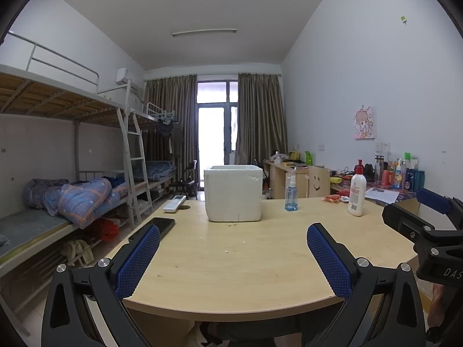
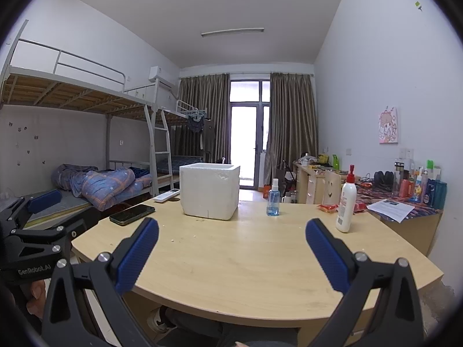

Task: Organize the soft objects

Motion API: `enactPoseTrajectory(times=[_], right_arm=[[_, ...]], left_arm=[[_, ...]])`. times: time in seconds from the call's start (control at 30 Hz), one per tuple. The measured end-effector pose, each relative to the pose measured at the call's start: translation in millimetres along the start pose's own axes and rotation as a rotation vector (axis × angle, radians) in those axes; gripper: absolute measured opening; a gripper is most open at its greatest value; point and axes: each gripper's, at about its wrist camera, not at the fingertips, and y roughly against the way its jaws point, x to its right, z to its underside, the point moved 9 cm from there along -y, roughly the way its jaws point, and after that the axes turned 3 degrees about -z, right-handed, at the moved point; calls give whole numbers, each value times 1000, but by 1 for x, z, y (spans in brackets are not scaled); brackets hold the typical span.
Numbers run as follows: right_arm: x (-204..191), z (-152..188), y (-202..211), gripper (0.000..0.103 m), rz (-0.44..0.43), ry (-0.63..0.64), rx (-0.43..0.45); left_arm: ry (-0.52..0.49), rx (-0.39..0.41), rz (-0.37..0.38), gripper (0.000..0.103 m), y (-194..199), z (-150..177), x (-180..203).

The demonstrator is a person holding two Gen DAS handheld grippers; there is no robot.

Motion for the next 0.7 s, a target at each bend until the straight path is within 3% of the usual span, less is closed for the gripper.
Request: enactPoseTrajectory(times=[0.7], right_arm=[[1,0,1,103,1,3,-3]], left_arm=[[-10,8,21,102,3,-3,2]])
